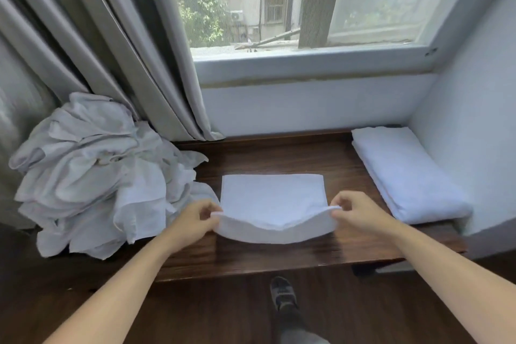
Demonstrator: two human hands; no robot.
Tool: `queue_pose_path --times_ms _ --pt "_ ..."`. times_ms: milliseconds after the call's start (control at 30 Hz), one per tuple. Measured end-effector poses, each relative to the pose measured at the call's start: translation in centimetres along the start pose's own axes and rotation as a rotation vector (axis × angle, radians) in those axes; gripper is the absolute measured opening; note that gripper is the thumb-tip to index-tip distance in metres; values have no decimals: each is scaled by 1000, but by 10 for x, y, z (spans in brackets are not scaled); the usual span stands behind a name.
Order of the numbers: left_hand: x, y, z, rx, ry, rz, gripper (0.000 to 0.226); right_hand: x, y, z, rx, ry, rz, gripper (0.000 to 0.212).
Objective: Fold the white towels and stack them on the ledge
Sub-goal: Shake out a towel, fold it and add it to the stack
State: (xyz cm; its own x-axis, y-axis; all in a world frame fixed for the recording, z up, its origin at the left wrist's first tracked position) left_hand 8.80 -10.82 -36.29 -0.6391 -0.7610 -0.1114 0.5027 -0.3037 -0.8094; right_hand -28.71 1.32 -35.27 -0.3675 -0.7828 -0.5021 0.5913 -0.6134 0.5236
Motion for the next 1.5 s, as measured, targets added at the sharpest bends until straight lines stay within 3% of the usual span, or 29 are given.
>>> queue_pose_path --times_ms 167,433,633,800,933,1100,1167,1300,1400,1500 --pt "76 18 27 -91 -268 112 26 64 18 33 192 -106 -62 5" --pt "136 70 3 -64 -405 268 37 151 2 3 311 -41 -262 7" --pt "129 96 -14 -267 -538 441 46 171 -17 -13 387 -91 -356 18" --pt "93 102 -27 -350 -436 518 57 136 -34 -27 413 -79 -503 32" --pt "68 94 -32 -202 -219 566 33 105 -53 -57 370 122 -550 33" --pt "46 95 -48 -343 -69 650 21 92 -59 -66 438 212 -558 18" --pt "44 92 -51 -402 -99 637 23 89 -56 -65 484 246 -539 24" --pt "35 93 -57 -418 -279 666 23 87 -62 -62 535 137 -589 30" --pt "24 91 -64 -258 -300 725 18 84 -61 -67 521 95 -623 27" --pt "29 68 -51 55 -381 578 24 79 -51 -52 348 -126 -549 24"
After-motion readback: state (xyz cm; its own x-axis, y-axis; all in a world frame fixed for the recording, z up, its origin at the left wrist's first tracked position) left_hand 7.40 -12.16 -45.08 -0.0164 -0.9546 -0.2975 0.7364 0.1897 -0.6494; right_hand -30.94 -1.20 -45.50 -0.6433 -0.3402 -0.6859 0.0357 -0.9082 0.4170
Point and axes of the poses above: each hand's wrist, its own x-axis towards the middle knuckle, its own z-axis out of the back of the hand, y = z × x, the point moved 8 cm from there along x, towards the middle knuckle, and after that the axes turned 15 degrees about -z, right-handed, at the moved point
